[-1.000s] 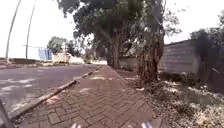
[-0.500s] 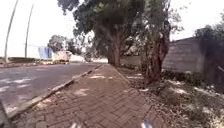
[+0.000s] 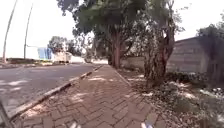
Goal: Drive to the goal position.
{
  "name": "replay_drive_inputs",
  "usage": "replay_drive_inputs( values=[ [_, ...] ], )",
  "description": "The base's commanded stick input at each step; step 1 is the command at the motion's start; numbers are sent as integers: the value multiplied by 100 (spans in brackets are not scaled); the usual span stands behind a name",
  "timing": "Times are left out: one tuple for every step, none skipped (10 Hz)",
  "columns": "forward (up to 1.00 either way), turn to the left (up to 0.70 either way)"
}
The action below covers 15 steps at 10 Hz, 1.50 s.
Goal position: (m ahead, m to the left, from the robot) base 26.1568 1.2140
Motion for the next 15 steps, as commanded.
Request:
replay_drive_inputs(
  values=[
    [50,0],
    [50,0],
    [50,0],
    [50,0],
    [50,0],
    [50,0],
    [50,0],
    [50,0],
    [50,50],
    [50,50],
    [50,43],
    [50,18],
    [50,0],
    [50,0],
    [50,0]
  ],
)
